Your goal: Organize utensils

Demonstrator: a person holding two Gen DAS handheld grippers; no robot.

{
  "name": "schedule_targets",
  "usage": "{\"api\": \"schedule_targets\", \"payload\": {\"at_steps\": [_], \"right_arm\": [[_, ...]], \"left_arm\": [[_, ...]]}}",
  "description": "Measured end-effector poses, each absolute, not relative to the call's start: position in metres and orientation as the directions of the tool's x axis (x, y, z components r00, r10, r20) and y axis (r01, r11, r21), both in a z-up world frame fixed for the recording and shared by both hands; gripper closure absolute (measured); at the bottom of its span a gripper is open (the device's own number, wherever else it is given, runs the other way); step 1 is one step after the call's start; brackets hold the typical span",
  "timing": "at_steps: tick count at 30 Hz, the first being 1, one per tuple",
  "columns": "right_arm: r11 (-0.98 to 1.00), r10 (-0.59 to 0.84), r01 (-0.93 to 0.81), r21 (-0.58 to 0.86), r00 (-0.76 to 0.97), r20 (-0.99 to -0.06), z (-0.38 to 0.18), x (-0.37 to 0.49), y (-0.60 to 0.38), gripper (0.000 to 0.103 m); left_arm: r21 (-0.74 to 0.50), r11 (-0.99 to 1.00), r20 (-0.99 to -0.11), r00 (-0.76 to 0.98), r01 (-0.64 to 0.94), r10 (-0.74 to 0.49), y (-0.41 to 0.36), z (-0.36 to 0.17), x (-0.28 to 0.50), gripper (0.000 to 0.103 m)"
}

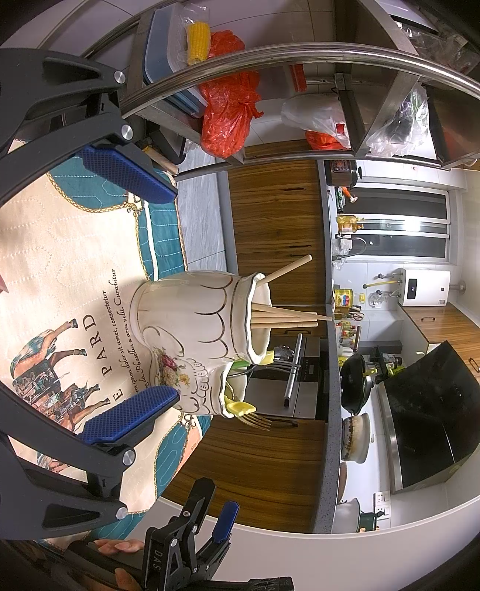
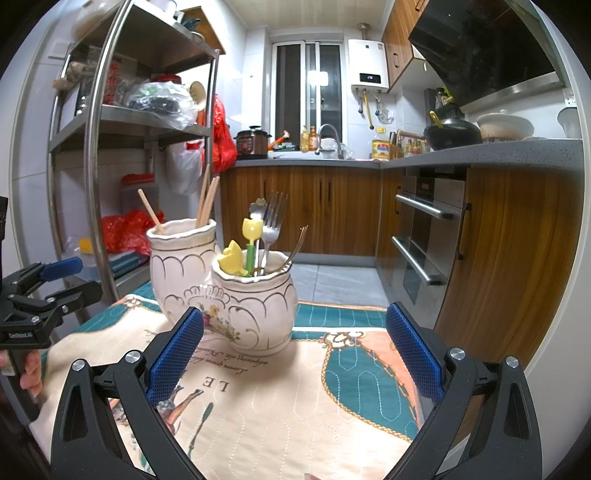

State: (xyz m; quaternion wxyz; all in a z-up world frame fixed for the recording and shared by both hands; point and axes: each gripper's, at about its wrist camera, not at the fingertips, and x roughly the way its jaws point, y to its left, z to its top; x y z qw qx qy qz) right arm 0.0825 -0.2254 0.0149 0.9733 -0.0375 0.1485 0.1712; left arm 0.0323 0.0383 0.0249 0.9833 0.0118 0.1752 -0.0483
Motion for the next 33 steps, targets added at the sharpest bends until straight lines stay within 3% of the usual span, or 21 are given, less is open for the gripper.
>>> {"api": "schedule_targets", "payload": {"at_steps": [33], "right_arm": [[0.939,0.322,-0.344,-0.023,0.897,-0.303,0.0148,0.0826,-0.2254,0.005]], "left_arm": [[0.005,0.997,-0.361,0.930,0.076,-0.069,0.0394,0.0229,0.0357,0.006]]}}
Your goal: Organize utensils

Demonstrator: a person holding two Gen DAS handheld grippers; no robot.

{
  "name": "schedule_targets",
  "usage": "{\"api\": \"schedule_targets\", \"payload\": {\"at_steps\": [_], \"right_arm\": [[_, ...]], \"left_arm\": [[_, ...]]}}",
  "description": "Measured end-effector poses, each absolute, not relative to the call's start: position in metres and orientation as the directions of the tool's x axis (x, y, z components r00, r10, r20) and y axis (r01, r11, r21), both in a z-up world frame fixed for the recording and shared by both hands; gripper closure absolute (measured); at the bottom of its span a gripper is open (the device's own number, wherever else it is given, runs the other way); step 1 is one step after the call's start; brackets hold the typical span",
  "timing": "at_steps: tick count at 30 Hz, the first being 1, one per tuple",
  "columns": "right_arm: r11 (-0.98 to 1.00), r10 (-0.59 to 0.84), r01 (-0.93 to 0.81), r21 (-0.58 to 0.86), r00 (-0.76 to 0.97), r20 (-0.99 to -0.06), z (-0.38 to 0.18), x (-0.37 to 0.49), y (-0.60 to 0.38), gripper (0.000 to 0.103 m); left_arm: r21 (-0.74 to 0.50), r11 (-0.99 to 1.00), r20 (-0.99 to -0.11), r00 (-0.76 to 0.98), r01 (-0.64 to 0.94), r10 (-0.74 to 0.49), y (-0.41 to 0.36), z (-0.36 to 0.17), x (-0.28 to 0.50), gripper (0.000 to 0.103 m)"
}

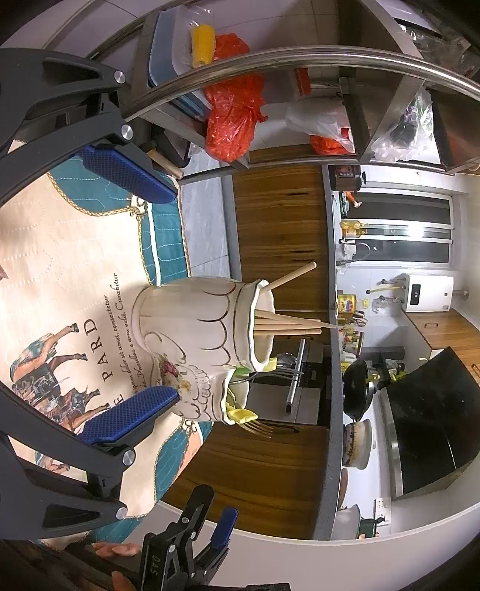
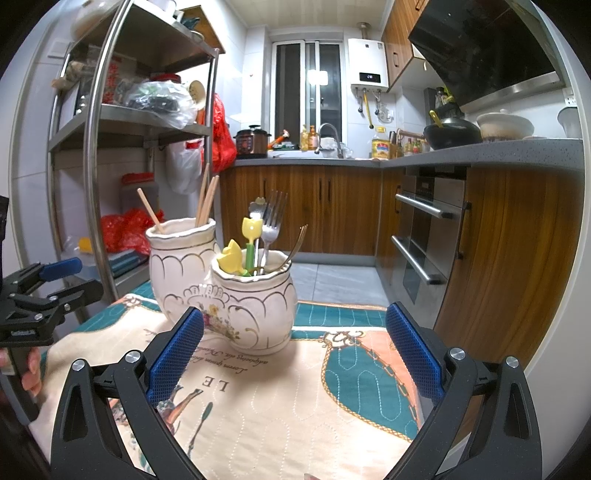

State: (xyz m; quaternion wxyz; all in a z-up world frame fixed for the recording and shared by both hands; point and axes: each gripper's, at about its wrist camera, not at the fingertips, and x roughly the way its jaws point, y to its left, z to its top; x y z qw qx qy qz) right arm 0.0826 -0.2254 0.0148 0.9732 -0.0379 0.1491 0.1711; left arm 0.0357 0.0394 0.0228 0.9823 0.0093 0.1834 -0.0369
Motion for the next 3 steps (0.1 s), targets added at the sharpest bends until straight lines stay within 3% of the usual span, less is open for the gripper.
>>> {"api": "schedule_targets", "payload": {"at_steps": [3], "right_arm": [[0.939,0.322,-0.344,-0.023,0.897,-0.303,0.0143,0.0829,-0.2259,0.005]], "left_arm": [[0.008,0.997,-0.371,0.927,0.070,-0.062,0.0386,0.0225,0.0377,0.006]]}}
